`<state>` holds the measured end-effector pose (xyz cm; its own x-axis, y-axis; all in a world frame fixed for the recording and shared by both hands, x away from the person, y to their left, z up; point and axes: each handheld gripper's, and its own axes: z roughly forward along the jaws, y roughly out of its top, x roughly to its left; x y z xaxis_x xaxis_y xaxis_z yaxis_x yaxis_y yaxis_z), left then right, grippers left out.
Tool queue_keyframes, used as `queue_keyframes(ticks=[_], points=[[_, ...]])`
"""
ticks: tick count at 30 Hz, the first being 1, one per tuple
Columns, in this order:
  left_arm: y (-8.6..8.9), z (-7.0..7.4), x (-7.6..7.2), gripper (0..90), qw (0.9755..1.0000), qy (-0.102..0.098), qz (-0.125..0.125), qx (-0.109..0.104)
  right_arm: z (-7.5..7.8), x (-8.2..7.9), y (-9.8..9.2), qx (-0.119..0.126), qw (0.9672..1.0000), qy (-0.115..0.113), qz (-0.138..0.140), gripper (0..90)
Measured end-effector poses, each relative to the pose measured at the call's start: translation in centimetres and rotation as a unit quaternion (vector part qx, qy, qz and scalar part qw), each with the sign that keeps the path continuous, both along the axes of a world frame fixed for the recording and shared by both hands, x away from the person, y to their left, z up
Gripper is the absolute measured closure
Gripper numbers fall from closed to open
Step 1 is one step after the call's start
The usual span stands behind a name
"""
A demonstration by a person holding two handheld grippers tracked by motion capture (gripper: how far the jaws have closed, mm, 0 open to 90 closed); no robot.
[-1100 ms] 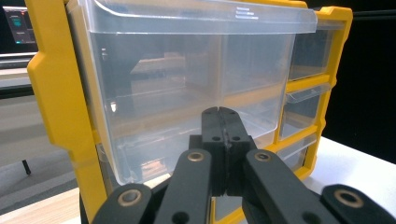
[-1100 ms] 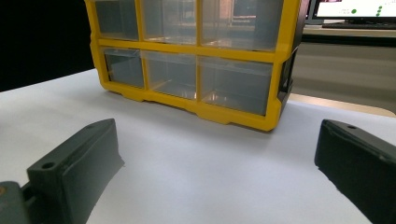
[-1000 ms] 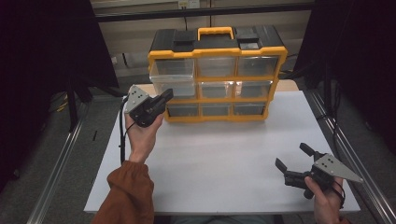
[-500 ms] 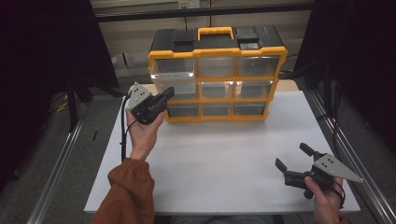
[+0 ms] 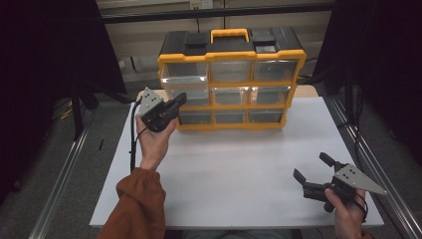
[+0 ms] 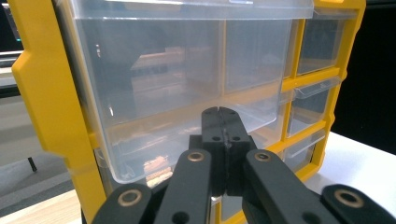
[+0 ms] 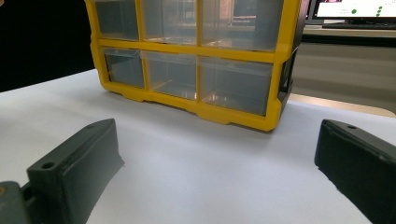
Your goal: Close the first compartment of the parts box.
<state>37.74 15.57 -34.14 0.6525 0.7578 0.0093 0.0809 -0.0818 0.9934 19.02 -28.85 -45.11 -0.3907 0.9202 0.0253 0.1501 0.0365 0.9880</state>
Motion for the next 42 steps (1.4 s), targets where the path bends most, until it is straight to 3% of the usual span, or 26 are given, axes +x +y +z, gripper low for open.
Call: queue_keyframes(ticks=[23, 30, 42], points=[[0.0, 0.1, 0.7, 90.0, 1.0000, 0.003, 0.003, -0.001, 0.0, 0.0, 0.0, 0.000, 1.0000, 0.000, 0.001, 0.0], [-0.2, 0.7, 1.2, 90.0, 0.9998, -0.001, 0.007, 0.017, 0.0, 0.0, 0.0, 0.000, 1.0000, 0.000, 0.002, 0.0], [-0.5, 0.6, 1.6, 90.0, 0.9999, -0.001, 0.006, 0.012, 0.0, 0.1, 0.0, 0.000, 1.0000, 0.000, 0.003, 0.0]])
